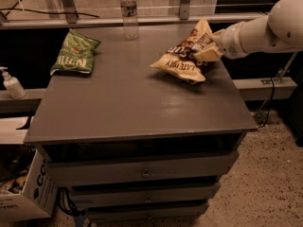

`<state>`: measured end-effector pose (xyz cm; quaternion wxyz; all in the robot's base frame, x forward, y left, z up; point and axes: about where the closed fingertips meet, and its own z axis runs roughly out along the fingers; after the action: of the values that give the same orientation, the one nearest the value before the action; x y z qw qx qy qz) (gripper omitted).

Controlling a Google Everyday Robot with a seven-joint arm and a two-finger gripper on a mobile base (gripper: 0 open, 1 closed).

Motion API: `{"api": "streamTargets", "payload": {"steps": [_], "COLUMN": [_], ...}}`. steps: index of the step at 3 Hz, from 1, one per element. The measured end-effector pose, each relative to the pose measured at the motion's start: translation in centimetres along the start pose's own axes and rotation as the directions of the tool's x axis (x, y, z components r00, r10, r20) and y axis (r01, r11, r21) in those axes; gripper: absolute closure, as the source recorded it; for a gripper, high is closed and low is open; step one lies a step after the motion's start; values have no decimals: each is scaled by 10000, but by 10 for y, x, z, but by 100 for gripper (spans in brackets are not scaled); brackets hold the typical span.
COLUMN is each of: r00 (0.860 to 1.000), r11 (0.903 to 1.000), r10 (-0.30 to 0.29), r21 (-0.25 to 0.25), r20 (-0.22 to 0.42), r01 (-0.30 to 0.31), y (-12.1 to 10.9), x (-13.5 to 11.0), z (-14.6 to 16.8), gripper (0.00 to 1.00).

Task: Move brown chip bag near green jalapeno chip bag

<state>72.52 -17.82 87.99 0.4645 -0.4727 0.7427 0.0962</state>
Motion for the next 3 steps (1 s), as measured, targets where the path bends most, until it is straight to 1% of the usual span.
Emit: {"api": "streamTargets", "payload": {"steps": [1,2,3], "r00": [9628,9309,9304], "r11": [9976,9930,9920], "r10": [230,560,573], "r21": [-685,-1176,-1253], "r20": [2691,3610,3621], "r01": [-47,-141,-123], "y": [10,24,26], "x": [-64,-101,-101], "z": [-12,-11,-8], "gripper": [100,100,100]}}
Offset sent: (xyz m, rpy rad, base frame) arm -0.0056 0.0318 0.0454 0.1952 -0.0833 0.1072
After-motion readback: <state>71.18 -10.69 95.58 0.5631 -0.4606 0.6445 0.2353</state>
